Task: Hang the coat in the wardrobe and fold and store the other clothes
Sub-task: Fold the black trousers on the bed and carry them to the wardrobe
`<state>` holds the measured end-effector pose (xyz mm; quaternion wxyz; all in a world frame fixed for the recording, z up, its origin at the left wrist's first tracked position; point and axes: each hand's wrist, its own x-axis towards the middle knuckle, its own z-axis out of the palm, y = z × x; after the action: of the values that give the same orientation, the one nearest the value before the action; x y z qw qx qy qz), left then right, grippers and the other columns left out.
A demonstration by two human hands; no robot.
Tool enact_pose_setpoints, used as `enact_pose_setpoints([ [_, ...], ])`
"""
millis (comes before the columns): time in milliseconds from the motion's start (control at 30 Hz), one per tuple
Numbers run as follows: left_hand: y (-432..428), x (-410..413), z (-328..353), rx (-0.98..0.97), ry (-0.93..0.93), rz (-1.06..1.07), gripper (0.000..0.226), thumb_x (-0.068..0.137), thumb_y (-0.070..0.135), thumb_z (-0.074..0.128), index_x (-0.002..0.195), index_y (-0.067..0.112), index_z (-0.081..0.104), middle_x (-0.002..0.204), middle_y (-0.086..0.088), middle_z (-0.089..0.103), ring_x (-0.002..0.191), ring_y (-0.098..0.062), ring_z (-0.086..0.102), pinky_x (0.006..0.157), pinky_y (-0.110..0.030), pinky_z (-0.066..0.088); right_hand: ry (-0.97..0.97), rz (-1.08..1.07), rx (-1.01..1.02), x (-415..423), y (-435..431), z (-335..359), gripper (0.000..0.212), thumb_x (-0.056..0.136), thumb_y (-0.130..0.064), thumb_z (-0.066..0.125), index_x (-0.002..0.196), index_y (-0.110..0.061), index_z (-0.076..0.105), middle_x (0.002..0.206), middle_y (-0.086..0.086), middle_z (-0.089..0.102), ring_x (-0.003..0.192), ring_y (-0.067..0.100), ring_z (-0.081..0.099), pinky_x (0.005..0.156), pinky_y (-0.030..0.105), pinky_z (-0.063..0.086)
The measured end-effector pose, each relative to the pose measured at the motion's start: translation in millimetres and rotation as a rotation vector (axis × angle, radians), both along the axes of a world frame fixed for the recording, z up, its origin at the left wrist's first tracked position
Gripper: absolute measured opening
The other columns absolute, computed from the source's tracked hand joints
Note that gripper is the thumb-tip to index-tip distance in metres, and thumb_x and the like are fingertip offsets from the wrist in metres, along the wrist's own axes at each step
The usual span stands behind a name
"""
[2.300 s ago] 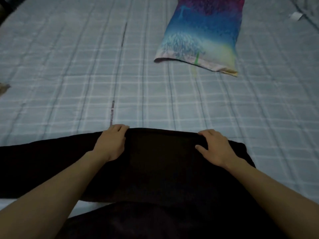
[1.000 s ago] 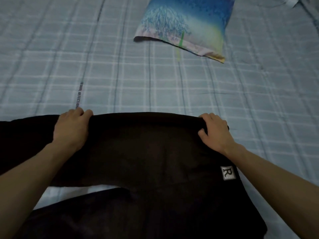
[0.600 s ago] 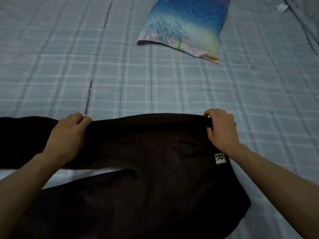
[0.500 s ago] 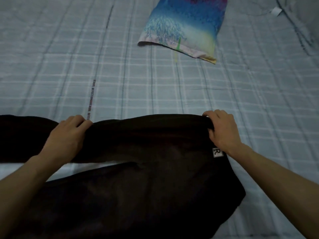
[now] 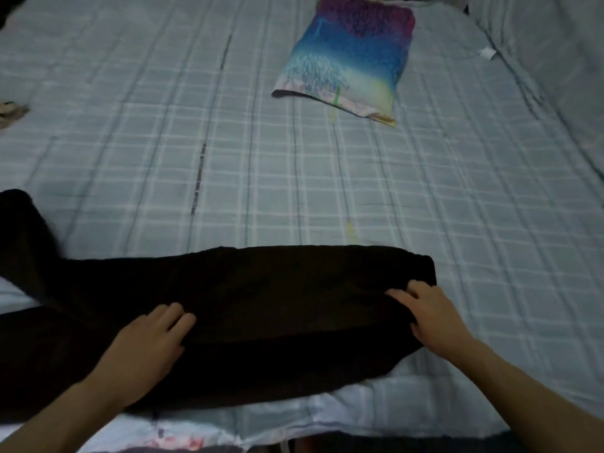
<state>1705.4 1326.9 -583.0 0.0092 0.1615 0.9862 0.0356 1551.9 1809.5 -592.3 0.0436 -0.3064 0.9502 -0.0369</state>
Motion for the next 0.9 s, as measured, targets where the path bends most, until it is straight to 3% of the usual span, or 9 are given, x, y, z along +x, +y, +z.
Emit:
enact_pose_setpoints([
  [100, 11, 31, -26, -0.035, -0.152, 0.037, 0.069, 0.042, 0.021, 0.09, 0.103, 0.018, 0.057, 0.093, -0.002, 0.054, 0.069, -0.024, 0.056, 0.047, -0.032, 0.045, -0.165, 0.002, 0.213, 28, 5, -13, 0.076, 0.056, -0.025, 0.086, 0.127, -0.025, 0.059, 0.095, 0.003, 0.051, 0.078, 0.021, 0.058, 0.062, 0.032, 0.044],
  [167, 17, 40, -42, -0.075, -0.248, 0.039, 0.075, 0.035, 0.026, 0.091, 0.102, 0.022, 0.056, 0.091, 0.0, 0.052, 0.065, -0.021, 0.055, 0.044, -0.029, 0.042, -0.291, -0.025, 0.373, 35, -1, -12, 0.081, 0.072, -0.054, 0.071, 0.143, -0.032, 0.041, 0.116, 0.001, 0.049, 0.103, 0.022, 0.055, 0.083, 0.037, 0.046],
  [267, 24, 31, -45, -0.017, -0.293, 0.073, 0.049, 0.062, 0.06, 0.075, 0.096, 0.031, 0.054, 0.088, 0.01, 0.047, 0.068, -0.012, 0.055, 0.047, -0.024, 0.038, -0.311, -0.103, 0.219, 28, -22, 2, 0.08, 0.081, -0.081, 0.032, 0.144, -0.033, 0.041, 0.123, -0.002, 0.051, 0.109, 0.017, 0.052, 0.093, 0.034, 0.042],
  [367, 26, 6, -37, 0.149, -0.215, 0.198, 0.044, 0.089, 0.065, 0.034, 0.099, 0.03, 0.059, 0.095, 0.011, 0.049, 0.083, -0.012, 0.053, 0.06, -0.028, 0.048, -0.076, -0.081, -0.018, 16, -52, 8, 0.067, 0.092, -0.067, 0.031, 0.14, -0.024, 0.05, 0.119, 0.002, 0.056, 0.103, 0.02, 0.054, 0.089, 0.036, 0.046],
  [467, 30, -28, -34, 0.125, -0.098, 0.262, 0.057, 0.09, 0.057, 0.035, 0.128, 0.021, 0.059, 0.129, -0.003, 0.055, 0.114, -0.027, 0.055, 0.083, -0.041, 0.054, -0.048, -0.104, -0.049, 6, -91, -5, 0.067, 0.095, -0.059, 0.032, 0.149, -0.02, 0.038, 0.143, 0.009, 0.046, 0.13, 0.026, 0.044, 0.109, 0.042, 0.039],
  [567, 34, -59, -48, 0.031, -0.209, 0.322, 0.075, 0.088, 0.067, 0.032, 0.154, 0.032, 0.027, 0.162, -0.006, 0.02, 0.148, -0.032, 0.021, 0.112, -0.058, 0.028, -0.1, -0.112, 0.007, -1, -117, -32, 0.076, 0.096, -0.065, 0.023, 0.158, -0.024, 0.012, 0.165, 0.012, 0.009, 0.152, 0.029, 0.008, 0.122, 0.051, 0.01],
  [633, 34, -70, -70, -0.002, -0.268, 0.352, 0.083, 0.086, 0.076, 0.024, 0.156, 0.039, 0.001, 0.166, -0.002, -0.005, 0.152, -0.03, -0.003, 0.115, -0.064, 0.008, -0.141, -0.131, 0.069, -5, -120, -56, 0.079, 0.094, -0.07, 0.016, 0.158, -0.028, -0.005, 0.165, 0.009, -0.012, 0.152, 0.028, -0.011, 0.122, 0.052, -0.003],
  [700, 35, -72, -90, -0.019, -0.307, 0.357, 0.084, 0.086, 0.079, 0.015, 0.154, 0.039, -0.013, 0.164, 0.0, -0.016, 0.15, -0.03, -0.016, 0.113, -0.068, 0.002, -0.164, -0.147, 0.101, -4, -118, -74, 0.079, 0.094, -0.071, 0.013, 0.156, -0.029, -0.012, 0.164, 0.009, -0.015, 0.152, 0.027, -0.014, 0.122, 0.051, -0.005],
  [900, 36, -73, -118, -0.076, -0.341, 0.348, 0.083, 0.092, 0.076, 0.014, 0.157, 0.03, -0.01, 0.165, -0.007, -0.012, 0.151, -0.034, -0.013, 0.111, -0.074, 0.004, -0.18, -0.151, 0.085, -13, -119, -99, 0.08, 0.097, -0.068, 0.023, 0.158, -0.024, 0.0, 0.166, 0.012, -0.002, 0.153, 0.03, -0.006, 0.122, 0.054, 0.006],
])
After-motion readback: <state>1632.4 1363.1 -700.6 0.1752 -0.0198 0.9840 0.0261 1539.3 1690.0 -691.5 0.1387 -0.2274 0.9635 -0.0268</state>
